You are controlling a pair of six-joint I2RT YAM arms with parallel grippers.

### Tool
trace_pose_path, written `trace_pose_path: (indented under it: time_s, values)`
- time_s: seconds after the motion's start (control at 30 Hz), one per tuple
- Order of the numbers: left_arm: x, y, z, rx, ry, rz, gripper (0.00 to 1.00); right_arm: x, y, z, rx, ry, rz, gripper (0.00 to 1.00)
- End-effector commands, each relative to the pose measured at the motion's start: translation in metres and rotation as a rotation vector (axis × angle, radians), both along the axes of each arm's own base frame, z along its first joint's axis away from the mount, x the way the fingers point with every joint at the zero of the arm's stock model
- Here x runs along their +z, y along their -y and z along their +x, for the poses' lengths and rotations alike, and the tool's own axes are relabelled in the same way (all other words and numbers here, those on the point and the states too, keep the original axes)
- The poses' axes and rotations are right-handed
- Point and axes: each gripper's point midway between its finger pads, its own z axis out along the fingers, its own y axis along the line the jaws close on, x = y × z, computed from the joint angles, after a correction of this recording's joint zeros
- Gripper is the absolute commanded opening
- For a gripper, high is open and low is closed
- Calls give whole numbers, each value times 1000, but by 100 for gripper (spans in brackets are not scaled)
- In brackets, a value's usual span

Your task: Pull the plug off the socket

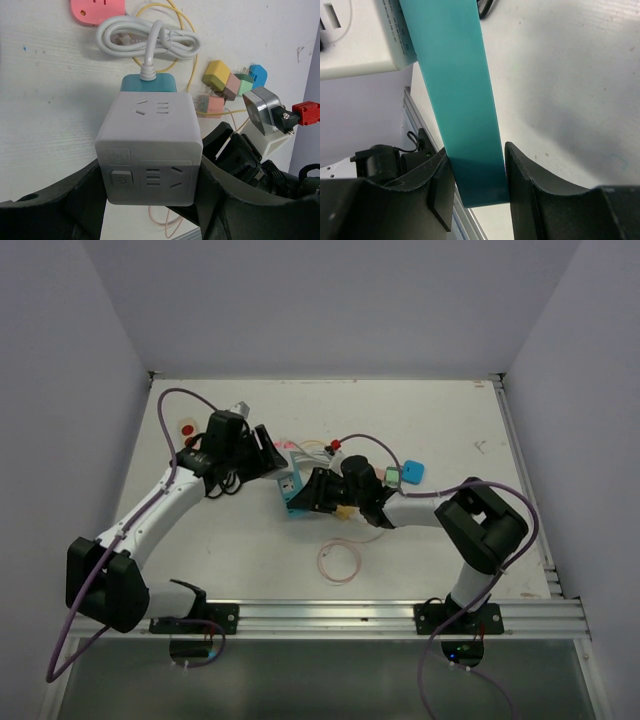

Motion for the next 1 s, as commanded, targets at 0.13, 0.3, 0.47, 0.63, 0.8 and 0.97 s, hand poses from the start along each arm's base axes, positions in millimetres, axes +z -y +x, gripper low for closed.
trace_pose_path:
  time_s: [0.13, 0.3, 0.47, 0.63, 0.8, 0.97]
  values:
    - [37, 5, 7, 117, 243, 86, 0, -90, 97, 9, -339, -291, -356, 0]
    - [38, 28, 3, 86, 232, 116, 0, -107, 104, 4, -359, -322, -405, 0]
    - [68, 22, 8, 76, 238, 103, 0, -128, 121, -8, -376, -352, -451, 0]
    - [71, -35, 30, 149, 225, 100, 0, -128, 126, -8, -364, -336, -430, 0]
    - [38, -39, 29, 138, 145, 38, 0, -112, 121, -3, -358, -315, -405, 0]
    - [31, -35, 27, 186, 159, 90, 0, -100, 124, 6, -381, -300, -448, 0]
